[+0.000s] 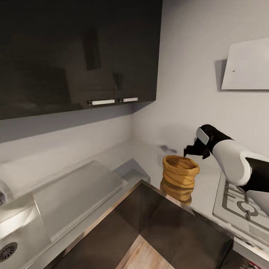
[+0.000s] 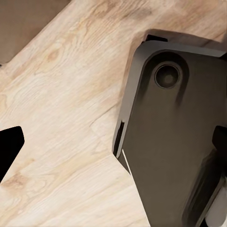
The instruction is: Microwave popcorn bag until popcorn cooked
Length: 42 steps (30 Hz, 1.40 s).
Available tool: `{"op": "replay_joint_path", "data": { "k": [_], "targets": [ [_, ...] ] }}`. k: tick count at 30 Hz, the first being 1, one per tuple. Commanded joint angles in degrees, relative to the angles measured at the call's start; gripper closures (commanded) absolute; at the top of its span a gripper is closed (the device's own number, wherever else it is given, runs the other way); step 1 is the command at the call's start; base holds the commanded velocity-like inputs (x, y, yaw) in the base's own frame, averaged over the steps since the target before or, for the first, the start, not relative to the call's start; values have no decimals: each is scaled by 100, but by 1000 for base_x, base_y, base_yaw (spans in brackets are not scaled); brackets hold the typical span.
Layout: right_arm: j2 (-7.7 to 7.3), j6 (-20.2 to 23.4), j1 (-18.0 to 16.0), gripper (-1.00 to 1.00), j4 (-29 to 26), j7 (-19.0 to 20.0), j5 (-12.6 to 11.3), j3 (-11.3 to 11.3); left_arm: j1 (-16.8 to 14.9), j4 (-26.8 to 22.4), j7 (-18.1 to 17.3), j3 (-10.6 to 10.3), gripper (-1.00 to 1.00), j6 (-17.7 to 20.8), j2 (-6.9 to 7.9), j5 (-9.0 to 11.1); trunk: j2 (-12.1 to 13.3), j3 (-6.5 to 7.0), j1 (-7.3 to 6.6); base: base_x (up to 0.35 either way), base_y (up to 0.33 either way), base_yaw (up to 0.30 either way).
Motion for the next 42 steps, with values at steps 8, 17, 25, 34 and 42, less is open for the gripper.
{"op": "replay_joint_path", "data": {
  "k": [8,17,25,34,42],
  "targets": [
    [-63,17,-5,-100,185,-28,13,-49,1,-16,0,24,-100,30,-10,-8,-10,-11,2,117,-104,0],
    [-205,17,-5,-100,325,-36,13,-49,1,-16,0,24,-100,30,-11,-8,-10,-11,2,28,-18,0],
    [-223,17,-5,-100,492,-37,13,-49,1,-16,0,24,-100,30,-4,-9,-10,-11,2,182,0,0],
    [-235,17,-5,-100,506,-37,13,-49,1,-16,0,24,-100,30,-10,-9,-10,-11,2,72,-59,0],
    [-244,17,-5,-100,506,-36,13,-49,1,-16,0,24,-100,30,-11,-9,-10,-11,2,102,-97,0]
  ]
}}
